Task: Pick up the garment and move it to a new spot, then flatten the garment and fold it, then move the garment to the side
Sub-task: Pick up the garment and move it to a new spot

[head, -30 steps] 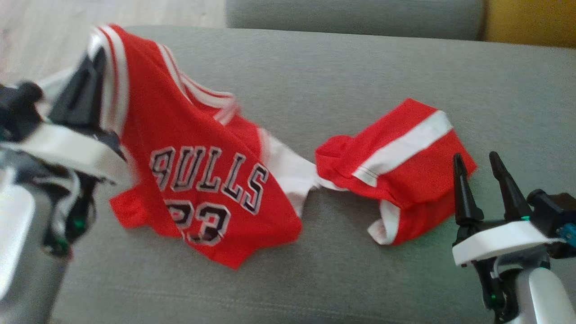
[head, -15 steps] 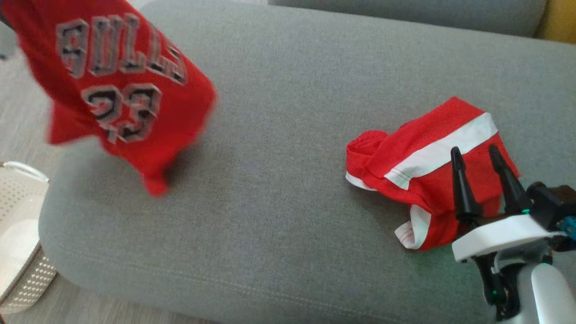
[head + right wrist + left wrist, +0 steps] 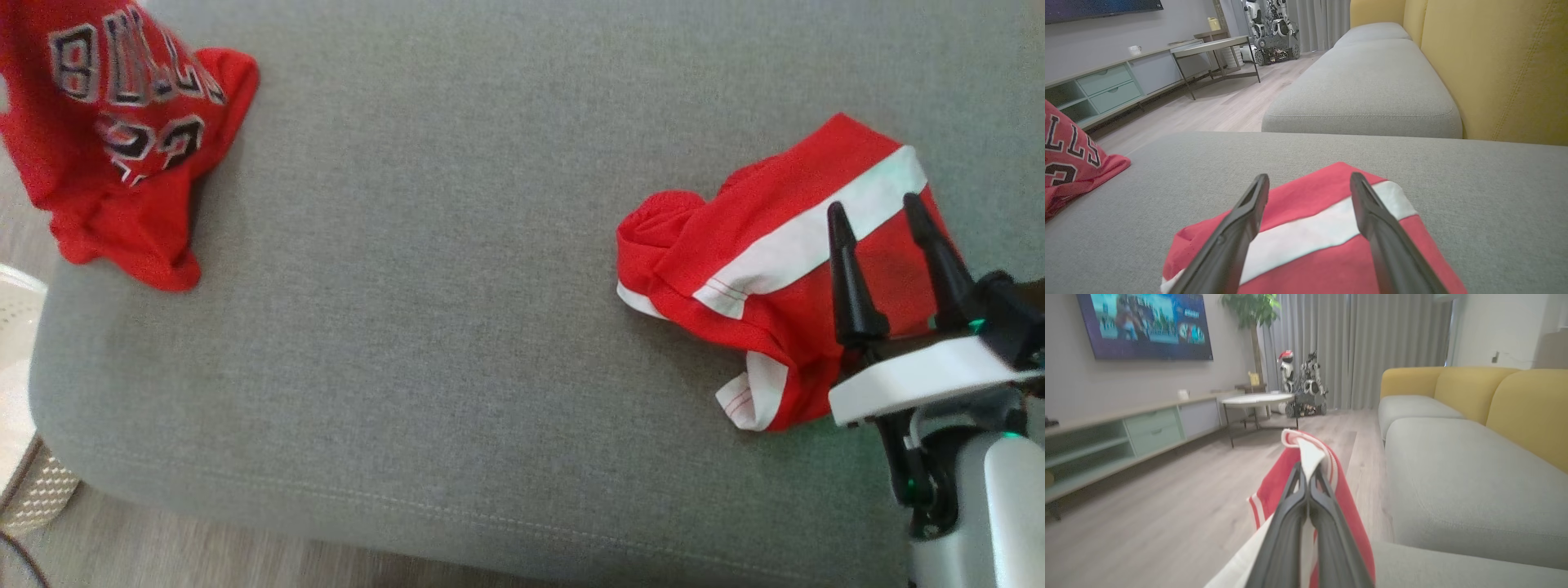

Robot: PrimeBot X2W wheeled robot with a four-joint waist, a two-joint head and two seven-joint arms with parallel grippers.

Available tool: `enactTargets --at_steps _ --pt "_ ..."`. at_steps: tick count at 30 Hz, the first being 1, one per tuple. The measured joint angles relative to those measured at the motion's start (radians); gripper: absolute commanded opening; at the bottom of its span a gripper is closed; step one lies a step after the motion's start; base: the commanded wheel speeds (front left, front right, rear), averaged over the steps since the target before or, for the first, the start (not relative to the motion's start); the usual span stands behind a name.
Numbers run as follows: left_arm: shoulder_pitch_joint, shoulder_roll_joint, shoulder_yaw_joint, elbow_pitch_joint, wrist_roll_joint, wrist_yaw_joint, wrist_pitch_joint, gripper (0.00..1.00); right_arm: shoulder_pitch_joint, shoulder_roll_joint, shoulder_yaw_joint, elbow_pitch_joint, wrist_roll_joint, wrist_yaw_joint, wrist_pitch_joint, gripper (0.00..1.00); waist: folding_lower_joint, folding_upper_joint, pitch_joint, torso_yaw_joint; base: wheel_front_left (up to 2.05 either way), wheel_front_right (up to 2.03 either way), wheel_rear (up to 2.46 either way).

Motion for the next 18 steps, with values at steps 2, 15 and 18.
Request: enactTargets --at_steps 2,15,18 --pt "0.009 -0.032 0.013 0.069 -0.035 -0.013 -0.013 0.0 -0.012 0.0 0.0 -0.011 -0.002 0.0 0.007 1.0 0.0 0.0 0.021 -0.006 0.0 0.0 0.0" --pt "0.175 -0.215 0.095 0.363 -0.136 -0.093 -0.04 0.31 -0.029 -0.001 -0.007 -0.039 -0.01 0.0 0.027 1.0 -0.0002 0.0 0.069 -0.018 0.0 0.0 0.0" --pt "0.186 -0.223 0.126 0.351 -0.128 -0.101 -0.041 1.0 -0.03 -0.001 -0.007 -0.037 -0.01 0.0 0.026 1.0 -0.0001 0.0 0.063 -0.017 0.0 0.0 0.0"
